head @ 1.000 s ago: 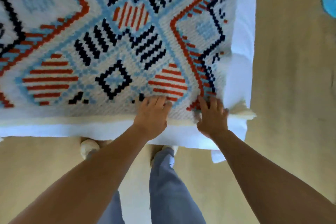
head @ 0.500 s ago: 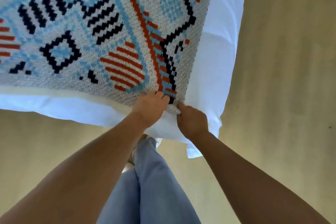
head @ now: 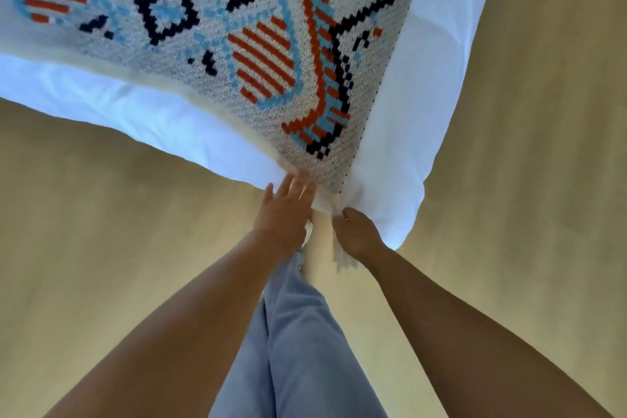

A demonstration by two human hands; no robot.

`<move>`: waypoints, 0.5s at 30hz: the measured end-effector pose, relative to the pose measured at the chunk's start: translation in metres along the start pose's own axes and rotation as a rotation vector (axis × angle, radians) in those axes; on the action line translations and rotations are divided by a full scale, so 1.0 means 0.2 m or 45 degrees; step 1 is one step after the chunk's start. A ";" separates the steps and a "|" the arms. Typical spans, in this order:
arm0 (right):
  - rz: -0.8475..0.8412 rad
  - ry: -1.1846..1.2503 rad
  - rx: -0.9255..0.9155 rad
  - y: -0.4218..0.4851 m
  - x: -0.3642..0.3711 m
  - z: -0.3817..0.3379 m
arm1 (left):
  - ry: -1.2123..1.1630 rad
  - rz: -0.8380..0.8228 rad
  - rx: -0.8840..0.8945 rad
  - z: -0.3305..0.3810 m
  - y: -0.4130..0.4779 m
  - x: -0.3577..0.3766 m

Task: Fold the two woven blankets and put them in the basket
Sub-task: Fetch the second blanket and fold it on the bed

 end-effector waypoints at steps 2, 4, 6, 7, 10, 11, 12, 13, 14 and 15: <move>0.015 -0.089 0.018 0.01 0.01 0.00 | -0.101 0.012 -0.055 0.02 -0.03 0.01; 0.053 -0.065 0.002 -0.01 -0.01 -0.01 | -0.141 0.051 -0.082 0.04 -0.06 -0.01; 0.108 -0.069 -0.092 -0.03 -0.06 -0.05 | -0.135 0.070 -0.081 0.07 -0.06 -0.06; 0.137 -0.091 -0.154 -0.05 -0.10 -0.07 | -0.133 0.087 -0.084 0.09 -0.06 -0.08; 0.199 -0.122 -0.305 -0.10 -0.24 -0.14 | -0.192 0.157 -0.139 0.13 -0.05 -0.18; 0.203 -0.137 -0.347 -0.12 -0.28 -0.15 | -0.223 0.165 -0.171 0.15 -0.06 -0.22; 0.202 -0.157 -0.393 -0.14 -0.35 -0.17 | -0.253 0.181 -0.211 0.18 -0.05 -0.27; 0.196 -0.183 -0.436 -0.17 -0.41 -0.18 | -0.277 0.195 -0.248 0.21 -0.05 -0.33; 0.186 -0.214 -0.476 -0.19 -0.50 -0.20 | -0.290 0.207 -0.284 0.25 -0.03 -0.40; 0.188 -0.255 -0.519 -0.21 -0.59 -0.22 | -0.292 0.226 -0.312 0.29 -0.01 -0.48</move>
Point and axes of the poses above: each hand's wrist, its own y-axis towards the middle knuckle, its own x-axis out of the palm, z = x × y, the point moved 8 cm from there along y, towards the middle knuckle, and after that the axes turned 5 degrees about x, right-handed, at the moved point
